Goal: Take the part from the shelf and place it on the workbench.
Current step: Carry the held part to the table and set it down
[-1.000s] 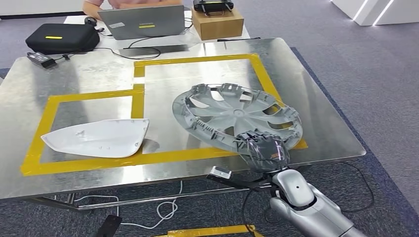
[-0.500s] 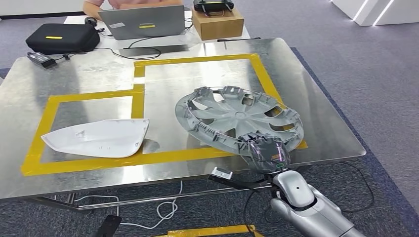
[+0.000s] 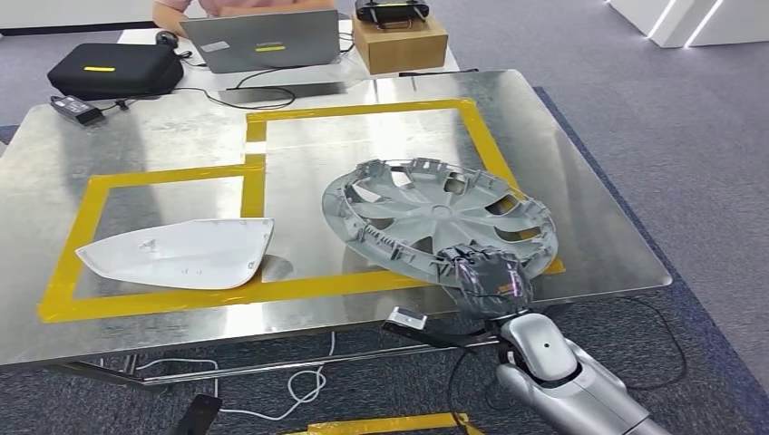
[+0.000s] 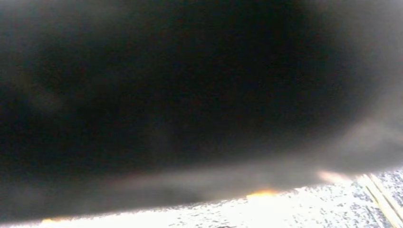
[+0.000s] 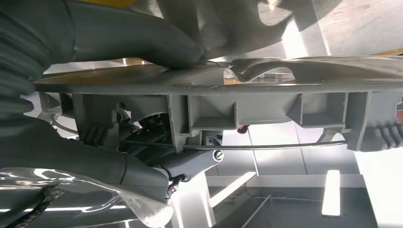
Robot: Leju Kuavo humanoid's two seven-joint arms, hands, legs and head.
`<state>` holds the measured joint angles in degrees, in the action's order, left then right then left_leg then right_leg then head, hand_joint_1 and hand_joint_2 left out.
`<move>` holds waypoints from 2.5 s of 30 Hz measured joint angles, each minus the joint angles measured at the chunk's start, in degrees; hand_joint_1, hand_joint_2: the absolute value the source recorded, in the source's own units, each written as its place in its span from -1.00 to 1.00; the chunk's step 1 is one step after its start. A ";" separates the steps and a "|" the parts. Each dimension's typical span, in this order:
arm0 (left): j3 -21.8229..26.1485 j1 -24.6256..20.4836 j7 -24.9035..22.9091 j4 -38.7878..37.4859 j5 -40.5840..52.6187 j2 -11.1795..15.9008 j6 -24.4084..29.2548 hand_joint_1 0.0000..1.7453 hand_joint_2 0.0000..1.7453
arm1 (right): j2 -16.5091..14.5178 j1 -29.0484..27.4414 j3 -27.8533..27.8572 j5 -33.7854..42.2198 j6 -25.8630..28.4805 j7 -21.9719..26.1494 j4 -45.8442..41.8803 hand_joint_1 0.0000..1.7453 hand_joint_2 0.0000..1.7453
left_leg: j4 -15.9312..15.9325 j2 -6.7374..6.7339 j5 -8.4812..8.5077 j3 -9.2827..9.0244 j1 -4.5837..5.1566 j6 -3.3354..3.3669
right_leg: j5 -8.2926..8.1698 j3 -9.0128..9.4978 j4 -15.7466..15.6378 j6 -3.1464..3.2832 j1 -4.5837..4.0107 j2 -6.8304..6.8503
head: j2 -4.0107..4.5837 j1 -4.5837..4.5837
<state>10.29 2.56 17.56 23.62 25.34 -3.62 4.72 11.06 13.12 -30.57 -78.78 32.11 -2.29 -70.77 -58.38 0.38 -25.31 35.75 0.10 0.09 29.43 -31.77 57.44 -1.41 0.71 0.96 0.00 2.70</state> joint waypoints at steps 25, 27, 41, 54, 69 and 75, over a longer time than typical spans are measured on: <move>5.43 0.84 -2.00 1.43 2.55 -1.05 0.30 -1.00 -1.00 | 0.00 -0.30 0.64 -0.65 1.51 0.04 -0.01 -1.00 -1.00 | 0.00 0.00 0.00 -0.02 0.00 0.00 | 0.00 0.01 0.00 0.00 0.00 0.00 | 0.00 0.01; 5.74 0.84 -1.95 1.43 2.92 -1.15 0.20 -1.00 -1.00 | 0.00 -0.29 0.64 -0.61 1.57 0.09 -0.04 -1.00 -1.00 | 0.00 0.00 0.00 -0.02 0.00 0.00 | 0.00 0.02 0.00 0.00 0.00 0.00 | 0.00 0.01; 7.71 1.06 -2.87 1.89 5.21 -1.80 -1.04 -1.00 -1.00 | -0.48 0.90 -0.11 5.43 -0.08 3.18 -6.70 -1.00 -1.00 | 0.00 0.00 0.01 -0.05 0.00 0.00 | 0.00 0.05 0.00 0.00 0.00 0.00 | 0.00 0.01; 8.44 1.04 -1.78 1.89 5.36 -2.09 -1.16 -1.00 -1.00 | -0.52 2.77 -0.57 5.68 -1.01 3.16 -11.50 -1.00 -1.00 | 0.00 0.00 0.01 -0.09 0.00 0.01 | 0.00 0.09 -0.01 0.00 0.00 0.00 | 0.00 0.01; 8.74 1.04 -1.76 1.89 5.36 -2.26 -1.16 -1.00 -1.00 | -0.53 2.81 -0.73 5.69 -1.02 3.16 -11.71 -1.00 -1.00 | 0.00 0.00 0.01 -0.10 0.00 0.01 | 0.00 0.09 -0.01 0.00 0.00 0.00 | 0.00 0.01; 8.75 1.02 -1.28 1.89 6.14 -2.28 -0.60 -1.00 -1.00 | -0.54 2.79 -0.75 5.66 -0.86 3.16 -11.62 -1.00 -1.00 | 0.00 0.00 0.01 -0.10 0.00 0.01 | 0.00 0.09 -0.01 0.00 0.00 0.00 | 0.00 0.01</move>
<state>19.04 3.59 16.28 25.51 31.48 -5.90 4.13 10.52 15.91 -31.32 -73.12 31.24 0.87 -82.39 -58.38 0.38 -25.30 35.65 0.10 0.10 29.43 -31.68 57.44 -1.42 0.71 0.96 0.00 2.71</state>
